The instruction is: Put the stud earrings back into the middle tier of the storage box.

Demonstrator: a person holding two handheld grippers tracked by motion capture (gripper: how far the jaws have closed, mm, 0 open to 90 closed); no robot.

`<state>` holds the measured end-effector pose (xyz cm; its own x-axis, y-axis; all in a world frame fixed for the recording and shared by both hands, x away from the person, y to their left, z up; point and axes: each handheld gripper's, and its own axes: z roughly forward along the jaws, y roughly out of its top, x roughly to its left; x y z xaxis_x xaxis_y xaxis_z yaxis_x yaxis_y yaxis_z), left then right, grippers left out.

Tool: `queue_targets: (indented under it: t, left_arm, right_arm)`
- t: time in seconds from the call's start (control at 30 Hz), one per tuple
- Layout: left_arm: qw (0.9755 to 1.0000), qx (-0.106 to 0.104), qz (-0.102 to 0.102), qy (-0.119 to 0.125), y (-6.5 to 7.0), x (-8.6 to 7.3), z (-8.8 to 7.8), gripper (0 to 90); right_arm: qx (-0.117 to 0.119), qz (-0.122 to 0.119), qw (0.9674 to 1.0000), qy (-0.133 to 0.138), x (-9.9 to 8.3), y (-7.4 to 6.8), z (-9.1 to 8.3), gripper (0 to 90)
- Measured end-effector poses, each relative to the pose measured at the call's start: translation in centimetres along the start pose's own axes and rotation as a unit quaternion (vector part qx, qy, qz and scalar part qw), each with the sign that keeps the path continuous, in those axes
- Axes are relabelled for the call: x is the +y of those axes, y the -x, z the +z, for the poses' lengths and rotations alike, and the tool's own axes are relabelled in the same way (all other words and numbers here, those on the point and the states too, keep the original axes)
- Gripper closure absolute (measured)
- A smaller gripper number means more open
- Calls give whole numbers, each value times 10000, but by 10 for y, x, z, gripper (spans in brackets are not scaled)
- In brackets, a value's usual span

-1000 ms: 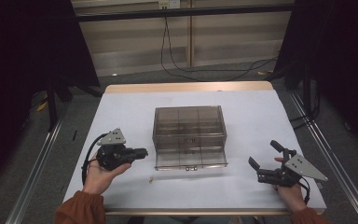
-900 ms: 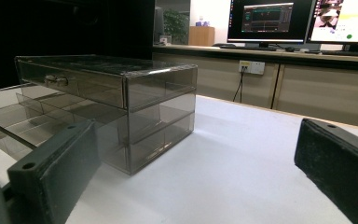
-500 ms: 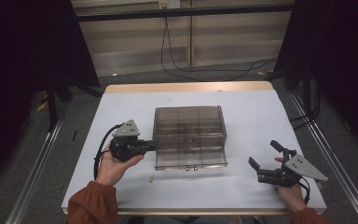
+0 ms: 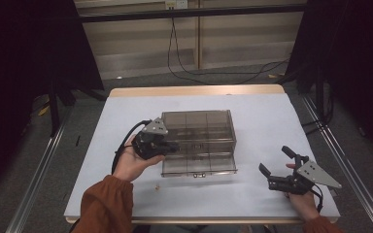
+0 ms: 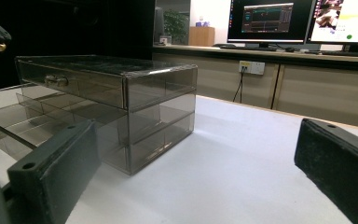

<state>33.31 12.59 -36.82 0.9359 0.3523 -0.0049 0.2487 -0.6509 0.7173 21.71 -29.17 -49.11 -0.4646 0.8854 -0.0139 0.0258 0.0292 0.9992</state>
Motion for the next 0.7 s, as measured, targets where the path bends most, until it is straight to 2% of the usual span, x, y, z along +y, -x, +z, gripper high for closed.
queue_targets:
  t: [0.03, 0.13, 0.17, 0.2, 0.23, 0.3, 0.37, 0.47, 0.53, 0.6, 0.7]
  left_arm:
    - [9999, -17, 70, -143, 0, 3, 2, 858]
    - [9992, -77, 175, -341, 0, 10, 8, 858]
    - [9992, -77, 175, -341, 0, 10, 8, 858]
    - [9981, -139, 265, -548, -1, 14, 12, 858]
    - [9980, -137, 258, -555, 0, 15, 14, 857]
    - [9964, -155, 315, -770, -1, 19, 19, 857]
    - [9958, -161, 291, -855, -1, 20, 24, 857]
    - [9921, -213, 469, -1146, 0, 24, 30, 857]
    - [9905, -239, 520, -1252, 2, 26, 35, 857]
    - [9872, -319, 653, -1416, 5, 29, 41, 857]
    - [9845, -380, 761, -1536, 8, 33, 49, 857]
  right_arm:
    - [-1, 1, 10000, -1, 0, 0, 0, 0]
    - [1, -2, 10000, 2, 0, 0, 0, 0]
    - [1, -2, 10000, 2, 0, 0, 0, 0]
    - [-1, 1, 10000, 0, 0, 0, 0, 0]
    - [5, -9, 10000, 7, 0, 0, 0, 0]
    - [3, -6, 10000, 5, 0, 0, 0, 0]
    - [0, 1, 10000, 0, 0, 0, 0, 0]
    - [4, -7, 10000, 5, 0, 0, 0, 0]
    - [-2, 4, 10000, 6, 0, 0, 0, 0]
    - [-2, 4, 10000, 0, 0, 0, 0, 0]
    - [-4, 4, 10000, 8, 0, 0, 0, 0]
